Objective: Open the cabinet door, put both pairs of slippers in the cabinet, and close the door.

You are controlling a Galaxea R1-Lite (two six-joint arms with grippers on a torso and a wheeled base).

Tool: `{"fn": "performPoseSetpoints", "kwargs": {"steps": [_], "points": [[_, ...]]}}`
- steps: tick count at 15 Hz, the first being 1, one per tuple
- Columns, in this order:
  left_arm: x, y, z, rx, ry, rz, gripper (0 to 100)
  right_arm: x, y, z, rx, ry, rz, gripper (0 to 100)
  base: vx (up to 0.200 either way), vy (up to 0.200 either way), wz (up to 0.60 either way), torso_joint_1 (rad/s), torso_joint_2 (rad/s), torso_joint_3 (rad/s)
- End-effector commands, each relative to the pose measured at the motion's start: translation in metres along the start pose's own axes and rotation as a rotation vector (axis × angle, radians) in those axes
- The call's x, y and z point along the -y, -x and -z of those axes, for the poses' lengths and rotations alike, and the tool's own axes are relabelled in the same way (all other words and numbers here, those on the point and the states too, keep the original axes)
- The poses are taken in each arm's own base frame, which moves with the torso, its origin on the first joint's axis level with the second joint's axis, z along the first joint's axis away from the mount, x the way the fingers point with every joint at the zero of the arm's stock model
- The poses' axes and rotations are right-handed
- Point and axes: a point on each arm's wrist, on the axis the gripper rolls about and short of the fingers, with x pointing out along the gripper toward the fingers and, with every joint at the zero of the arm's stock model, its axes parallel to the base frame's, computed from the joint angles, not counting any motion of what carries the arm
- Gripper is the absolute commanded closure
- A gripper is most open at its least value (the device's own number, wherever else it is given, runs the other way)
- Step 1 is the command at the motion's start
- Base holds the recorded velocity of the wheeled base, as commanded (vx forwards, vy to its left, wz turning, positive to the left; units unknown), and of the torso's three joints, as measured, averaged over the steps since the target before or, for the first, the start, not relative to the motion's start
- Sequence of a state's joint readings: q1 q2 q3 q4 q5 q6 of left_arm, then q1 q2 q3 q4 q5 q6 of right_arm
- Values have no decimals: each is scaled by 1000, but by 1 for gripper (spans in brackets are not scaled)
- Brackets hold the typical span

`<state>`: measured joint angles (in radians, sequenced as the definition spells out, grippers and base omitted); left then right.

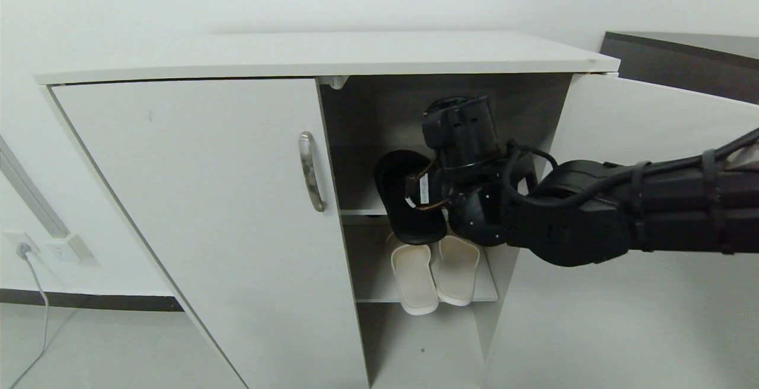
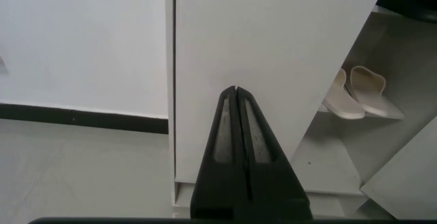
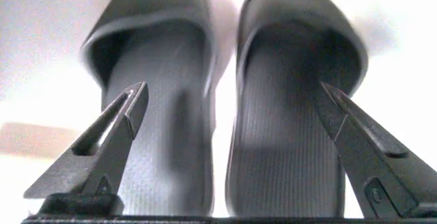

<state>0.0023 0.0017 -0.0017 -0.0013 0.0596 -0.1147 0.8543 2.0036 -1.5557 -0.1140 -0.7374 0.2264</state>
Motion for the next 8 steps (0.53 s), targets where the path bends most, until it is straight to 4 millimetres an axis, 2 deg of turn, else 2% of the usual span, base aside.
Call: {"fn": "performPoseSetpoints", "kwargs": {"steps": [1,3,4,5,8], "points": [[0,0,0,0,0,-1,100,12,35,1,16,-6,-74,0,0,0,0,0,0,0],[0,0,0,0,0,-1,100,19,44,12,36,-3,-148,0,0,0,0,0,0,0],[0,0,0,0,0,1,100,20,45,16,43,3,-163,100,0,0,0,0,0,0],[0,0,0,0,-1,1,100,22,46,25,71,10,-205,100,0,0,0,0,0,0],[0,0,0,0,-1,1,100,23,45,32,100,23,-214,100,0,0,0,0,0,0]]}}
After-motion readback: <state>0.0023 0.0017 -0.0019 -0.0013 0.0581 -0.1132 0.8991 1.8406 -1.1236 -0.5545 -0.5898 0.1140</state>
